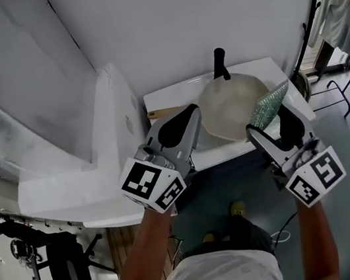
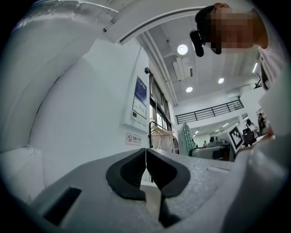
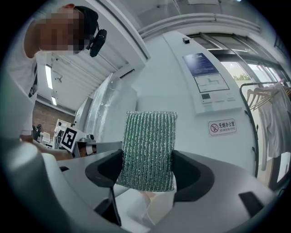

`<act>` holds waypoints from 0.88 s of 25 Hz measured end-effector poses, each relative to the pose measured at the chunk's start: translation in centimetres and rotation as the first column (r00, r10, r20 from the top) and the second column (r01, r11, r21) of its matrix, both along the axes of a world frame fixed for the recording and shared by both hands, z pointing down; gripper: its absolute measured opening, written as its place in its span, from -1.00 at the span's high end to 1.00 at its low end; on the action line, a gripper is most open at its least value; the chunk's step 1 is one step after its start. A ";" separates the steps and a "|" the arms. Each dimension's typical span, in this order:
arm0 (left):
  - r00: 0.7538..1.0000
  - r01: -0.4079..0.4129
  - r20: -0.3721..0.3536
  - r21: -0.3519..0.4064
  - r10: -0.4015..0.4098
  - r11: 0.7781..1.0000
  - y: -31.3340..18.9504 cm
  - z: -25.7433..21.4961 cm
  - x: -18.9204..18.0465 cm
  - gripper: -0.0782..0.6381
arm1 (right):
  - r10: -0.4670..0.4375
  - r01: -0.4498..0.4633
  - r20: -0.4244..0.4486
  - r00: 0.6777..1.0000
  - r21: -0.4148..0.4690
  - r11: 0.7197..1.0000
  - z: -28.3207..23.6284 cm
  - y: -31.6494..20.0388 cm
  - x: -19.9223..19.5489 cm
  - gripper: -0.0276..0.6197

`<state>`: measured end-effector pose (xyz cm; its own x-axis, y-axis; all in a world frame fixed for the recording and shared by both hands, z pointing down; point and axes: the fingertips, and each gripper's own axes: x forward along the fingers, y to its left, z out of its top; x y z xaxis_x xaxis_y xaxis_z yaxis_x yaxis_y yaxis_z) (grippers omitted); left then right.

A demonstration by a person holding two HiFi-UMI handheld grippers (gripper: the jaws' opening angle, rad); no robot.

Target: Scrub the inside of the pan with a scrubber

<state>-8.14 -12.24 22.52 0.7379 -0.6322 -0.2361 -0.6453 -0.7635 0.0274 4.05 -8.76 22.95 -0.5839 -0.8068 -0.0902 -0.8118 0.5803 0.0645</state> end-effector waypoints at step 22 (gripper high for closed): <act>0.872 0.162 0.471 -0.023 -0.132 0.986 -16.7 8.6 3.2 0.66 | -0.154 0.142 -0.041 0.987 -0.207 0.968 7.1 -18.2 2.6 -0.13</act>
